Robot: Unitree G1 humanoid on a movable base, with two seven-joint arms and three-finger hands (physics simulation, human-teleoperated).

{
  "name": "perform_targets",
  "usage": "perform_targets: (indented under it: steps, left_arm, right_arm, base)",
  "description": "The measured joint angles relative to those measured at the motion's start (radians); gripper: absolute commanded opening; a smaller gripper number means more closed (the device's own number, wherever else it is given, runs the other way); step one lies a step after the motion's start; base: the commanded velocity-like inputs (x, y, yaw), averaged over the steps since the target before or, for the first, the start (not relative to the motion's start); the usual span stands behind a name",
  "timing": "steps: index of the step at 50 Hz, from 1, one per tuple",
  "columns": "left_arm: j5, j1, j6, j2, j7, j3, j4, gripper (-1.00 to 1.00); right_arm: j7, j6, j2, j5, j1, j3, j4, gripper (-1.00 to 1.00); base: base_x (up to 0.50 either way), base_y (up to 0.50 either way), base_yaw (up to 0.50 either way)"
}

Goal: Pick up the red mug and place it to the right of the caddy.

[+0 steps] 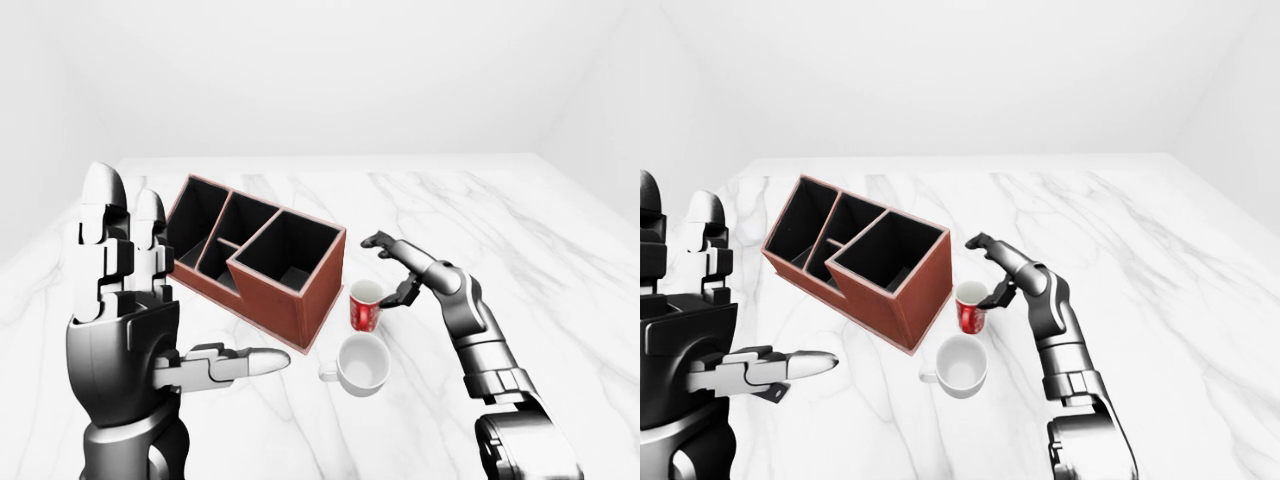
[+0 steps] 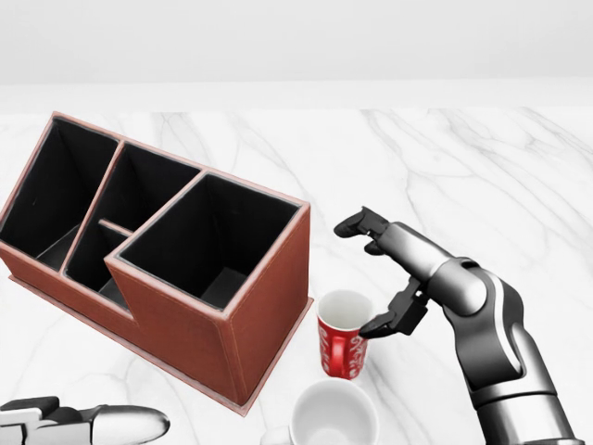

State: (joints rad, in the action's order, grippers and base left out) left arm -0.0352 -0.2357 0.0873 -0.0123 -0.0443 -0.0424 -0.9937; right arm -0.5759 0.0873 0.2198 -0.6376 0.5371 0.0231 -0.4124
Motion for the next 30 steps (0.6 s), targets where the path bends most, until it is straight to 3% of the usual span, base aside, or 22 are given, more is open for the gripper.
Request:
perform_targets:
  steps: [30]
  left_arm:
    - [0.002,0.004,0.000,-0.001,-0.003,-0.008,-0.004,1.00]
  right_arm:
    - [-0.015,0.000,0.019,-0.004,0.016,0.010,0.017,1.00]
  base:
    - [0.00,0.00,0.00]
